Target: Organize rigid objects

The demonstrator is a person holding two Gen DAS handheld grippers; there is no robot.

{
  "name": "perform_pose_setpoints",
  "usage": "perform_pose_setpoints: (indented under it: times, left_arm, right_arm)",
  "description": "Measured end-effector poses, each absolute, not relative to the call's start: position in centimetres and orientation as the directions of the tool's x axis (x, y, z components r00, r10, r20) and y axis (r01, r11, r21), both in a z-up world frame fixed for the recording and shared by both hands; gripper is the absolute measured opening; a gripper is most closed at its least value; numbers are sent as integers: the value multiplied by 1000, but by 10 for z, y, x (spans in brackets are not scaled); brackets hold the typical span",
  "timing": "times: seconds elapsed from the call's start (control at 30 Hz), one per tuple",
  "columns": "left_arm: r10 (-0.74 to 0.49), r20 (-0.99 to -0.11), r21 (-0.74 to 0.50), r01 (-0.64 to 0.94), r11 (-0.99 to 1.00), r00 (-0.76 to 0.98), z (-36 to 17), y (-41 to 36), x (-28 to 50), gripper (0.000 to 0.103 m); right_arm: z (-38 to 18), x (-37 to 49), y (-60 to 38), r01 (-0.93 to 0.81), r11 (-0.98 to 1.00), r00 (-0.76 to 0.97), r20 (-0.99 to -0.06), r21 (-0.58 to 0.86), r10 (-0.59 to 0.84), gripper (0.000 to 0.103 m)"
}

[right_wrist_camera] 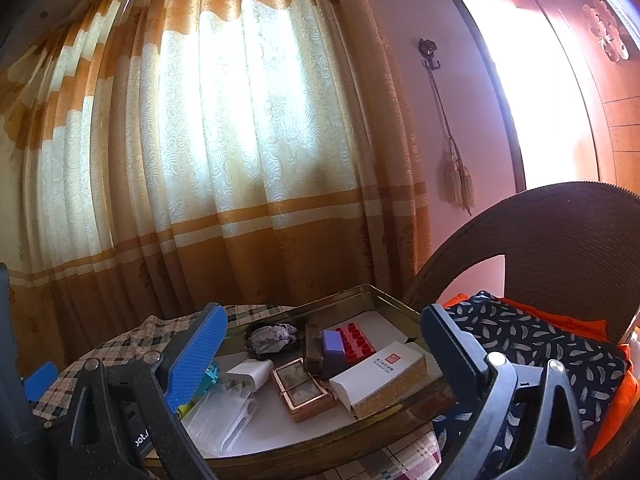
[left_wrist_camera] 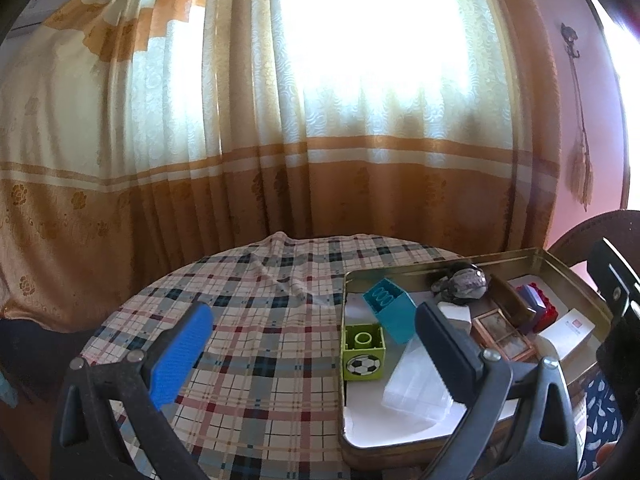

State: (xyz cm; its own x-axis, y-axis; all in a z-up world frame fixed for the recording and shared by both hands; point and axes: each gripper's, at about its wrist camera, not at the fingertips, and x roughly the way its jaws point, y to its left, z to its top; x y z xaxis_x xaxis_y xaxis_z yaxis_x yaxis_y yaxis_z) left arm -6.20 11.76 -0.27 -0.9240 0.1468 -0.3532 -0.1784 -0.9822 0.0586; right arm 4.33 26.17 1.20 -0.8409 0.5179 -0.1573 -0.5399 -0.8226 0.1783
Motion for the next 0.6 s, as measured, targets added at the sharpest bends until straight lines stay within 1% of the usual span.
perform_pose_setpoints:
  times: [0.27,0.6]
  left_arm:
    - [161,-376,44,-191,-981,-912,-4,120,-65,103]
    - [169,-381,72,-212,-975,-909,-4,126,-64,103]
  right_arm:
    - [12,44,262,-545,-819,-838,-159,180,522,99]
    - [11,44,262,-547,-817,-837,-160,182,524,99]
